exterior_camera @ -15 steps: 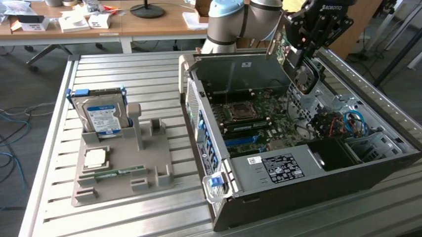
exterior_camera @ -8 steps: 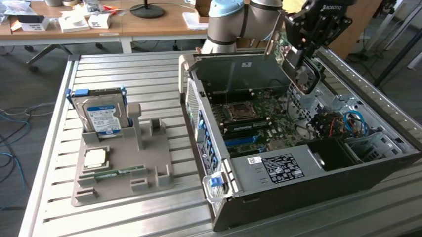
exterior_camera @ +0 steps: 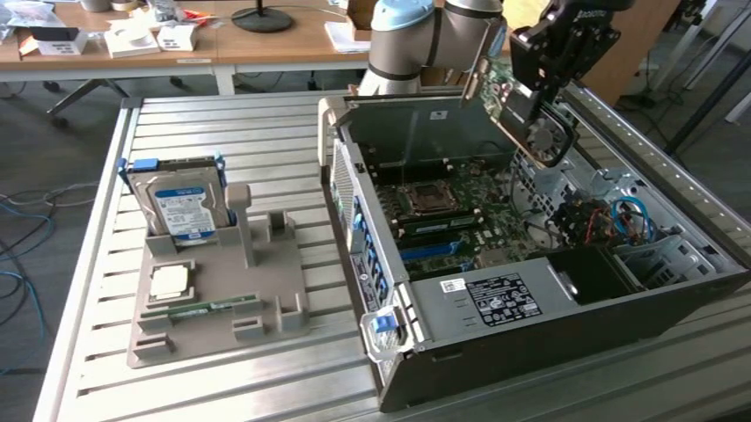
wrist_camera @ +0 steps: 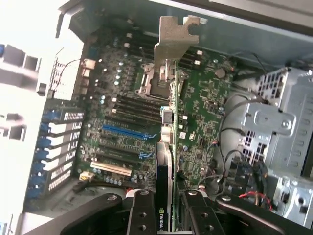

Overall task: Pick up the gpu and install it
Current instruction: 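Insert the gpu into the slot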

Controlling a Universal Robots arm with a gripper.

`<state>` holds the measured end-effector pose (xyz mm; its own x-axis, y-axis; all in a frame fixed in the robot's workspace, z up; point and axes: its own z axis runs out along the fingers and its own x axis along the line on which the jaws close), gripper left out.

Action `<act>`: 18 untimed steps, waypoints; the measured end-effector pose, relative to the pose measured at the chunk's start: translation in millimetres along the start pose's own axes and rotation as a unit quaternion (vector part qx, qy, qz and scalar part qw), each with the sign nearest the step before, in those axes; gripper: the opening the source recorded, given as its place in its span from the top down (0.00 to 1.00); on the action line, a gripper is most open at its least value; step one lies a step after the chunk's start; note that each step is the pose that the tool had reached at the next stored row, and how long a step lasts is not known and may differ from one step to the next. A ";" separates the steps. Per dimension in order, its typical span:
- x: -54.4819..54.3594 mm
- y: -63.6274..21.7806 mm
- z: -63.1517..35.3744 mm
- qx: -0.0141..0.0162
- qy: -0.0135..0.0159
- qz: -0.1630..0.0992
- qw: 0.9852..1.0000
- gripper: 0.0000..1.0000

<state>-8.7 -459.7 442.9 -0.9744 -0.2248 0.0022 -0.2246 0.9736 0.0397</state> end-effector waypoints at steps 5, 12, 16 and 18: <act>0.0 0.0 0.7 0.000 0.002 -0.046 0.999 0.74; 0.0 -0.1 2.0 0.000 0.004 -0.109 0.994 0.74; 0.0 -0.1 2.7 0.000 0.006 -0.146 0.989 0.74; 0.0 -0.1 3.1 0.000 0.006 -0.163 0.987 0.74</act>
<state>-8.7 -459.7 439.8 -0.8496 -0.5274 0.0022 -0.5269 0.8490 0.0396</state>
